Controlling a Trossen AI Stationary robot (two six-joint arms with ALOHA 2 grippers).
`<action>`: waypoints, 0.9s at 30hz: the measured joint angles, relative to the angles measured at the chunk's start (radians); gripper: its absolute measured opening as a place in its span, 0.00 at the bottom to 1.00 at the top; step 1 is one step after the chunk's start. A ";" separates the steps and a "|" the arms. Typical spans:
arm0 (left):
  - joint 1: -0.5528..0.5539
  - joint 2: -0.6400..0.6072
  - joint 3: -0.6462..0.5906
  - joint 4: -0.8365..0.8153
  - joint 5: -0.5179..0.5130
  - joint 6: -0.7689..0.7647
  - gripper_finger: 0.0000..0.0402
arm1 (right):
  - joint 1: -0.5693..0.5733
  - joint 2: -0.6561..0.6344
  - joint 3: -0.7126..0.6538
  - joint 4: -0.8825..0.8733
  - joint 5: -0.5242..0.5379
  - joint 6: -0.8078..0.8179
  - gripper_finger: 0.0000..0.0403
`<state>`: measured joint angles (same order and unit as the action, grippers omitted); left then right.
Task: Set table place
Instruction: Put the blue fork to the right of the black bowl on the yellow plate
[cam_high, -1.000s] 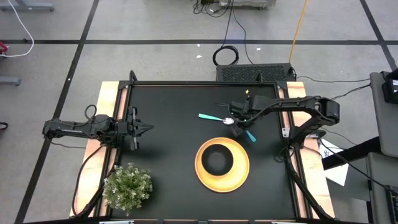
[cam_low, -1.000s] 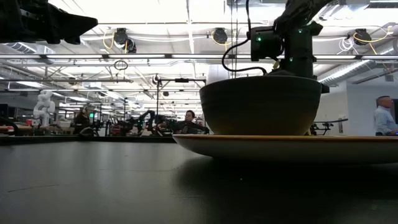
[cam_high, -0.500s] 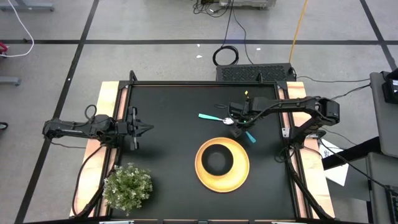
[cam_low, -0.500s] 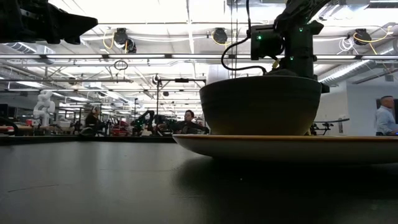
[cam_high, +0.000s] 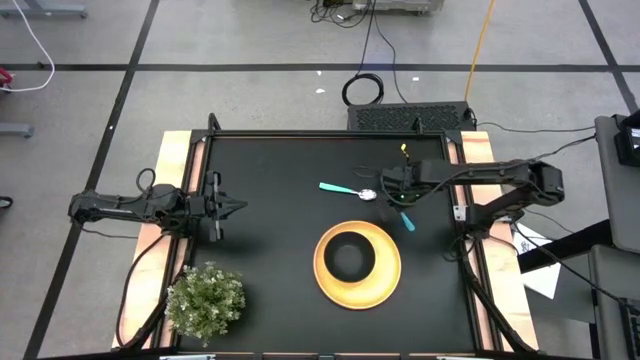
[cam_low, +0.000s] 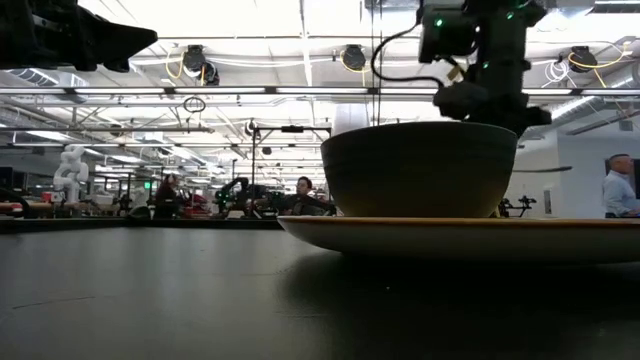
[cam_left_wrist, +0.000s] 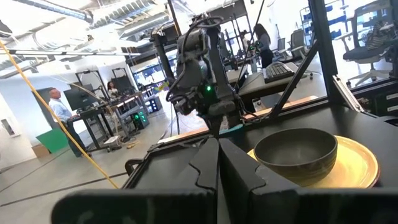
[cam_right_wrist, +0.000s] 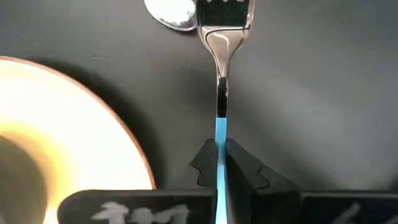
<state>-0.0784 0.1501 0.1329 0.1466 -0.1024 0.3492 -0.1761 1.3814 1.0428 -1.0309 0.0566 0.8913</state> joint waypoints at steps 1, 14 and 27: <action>0.000 0.000 0.000 0.000 0.000 0.000 0.05 | 0.013 -0.011 0.000 -0.005 0.000 0.021 0.00; 0.000 0.000 0.000 0.007 0.015 -0.011 0.05 | 0.167 -0.046 -0.052 -0.021 -0.004 0.239 0.00; 0.000 0.000 0.000 0.008 0.015 -0.012 0.05 | 0.219 -0.046 -0.074 0.040 -0.005 0.279 0.00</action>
<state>-0.0788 0.1502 0.1326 0.1543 -0.0872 0.3374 0.0433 1.3351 0.9684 -0.9914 0.0520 1.1708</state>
